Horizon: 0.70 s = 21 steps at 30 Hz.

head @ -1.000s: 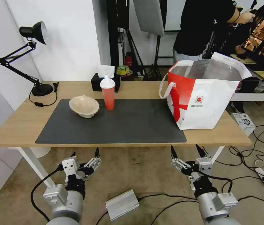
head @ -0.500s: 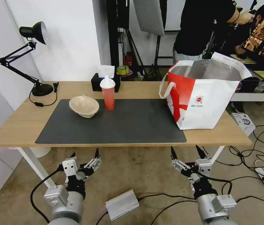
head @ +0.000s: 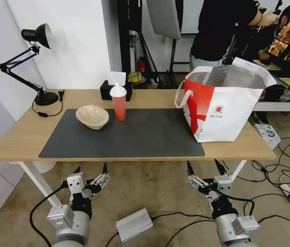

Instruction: Pick up the trash from the table and place it into the takeout bag.

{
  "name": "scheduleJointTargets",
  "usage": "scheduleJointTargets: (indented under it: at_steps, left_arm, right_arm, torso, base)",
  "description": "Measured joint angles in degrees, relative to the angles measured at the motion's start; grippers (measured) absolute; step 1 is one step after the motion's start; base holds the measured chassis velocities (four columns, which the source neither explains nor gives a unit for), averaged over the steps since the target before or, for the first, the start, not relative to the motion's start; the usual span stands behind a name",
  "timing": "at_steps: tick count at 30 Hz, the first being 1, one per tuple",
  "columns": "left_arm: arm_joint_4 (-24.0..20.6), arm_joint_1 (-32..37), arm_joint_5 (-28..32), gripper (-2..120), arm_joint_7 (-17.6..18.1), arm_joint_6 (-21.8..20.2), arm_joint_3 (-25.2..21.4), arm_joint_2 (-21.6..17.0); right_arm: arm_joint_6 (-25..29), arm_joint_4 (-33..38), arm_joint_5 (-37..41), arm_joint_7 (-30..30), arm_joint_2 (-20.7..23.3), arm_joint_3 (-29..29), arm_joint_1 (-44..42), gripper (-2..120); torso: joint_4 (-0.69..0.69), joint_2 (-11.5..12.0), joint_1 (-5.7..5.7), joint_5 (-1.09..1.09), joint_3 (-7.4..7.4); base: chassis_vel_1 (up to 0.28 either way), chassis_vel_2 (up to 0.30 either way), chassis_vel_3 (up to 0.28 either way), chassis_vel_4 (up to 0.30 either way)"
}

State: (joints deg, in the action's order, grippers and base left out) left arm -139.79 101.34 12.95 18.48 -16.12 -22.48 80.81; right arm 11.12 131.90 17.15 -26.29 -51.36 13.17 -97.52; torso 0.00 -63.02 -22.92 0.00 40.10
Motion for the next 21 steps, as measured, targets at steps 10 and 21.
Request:
scheduleJointTargets:
  at_steps: [10, 21]
  left_arm:
    - [0.4, -0.5, 0.1, 100, 0.0, 0.5, 0.0, -0.5]
    - [-0.5, -0.1, 0.3, 100, -0.8, 1.8, -1.1, -0.5]
  right_arm:
    - [3.2, 1.2, 6.9, 14.2, 4.5, 3.0, 1.3, 100]
    - [0.6, 0.7, 17.4, 19.3, 9.9, 0.7, 10.6, 100]
  torso:
    - [0.0, 0.0, 0.0, 0.0, 0.0]
    - [-0.01, 0.0, 0.0, 0.01, 0.0]
  base:
    - [0.0, 0.0, 0.0, 0.0]
    - [0.0, 0.0, 0.0, 0.0]
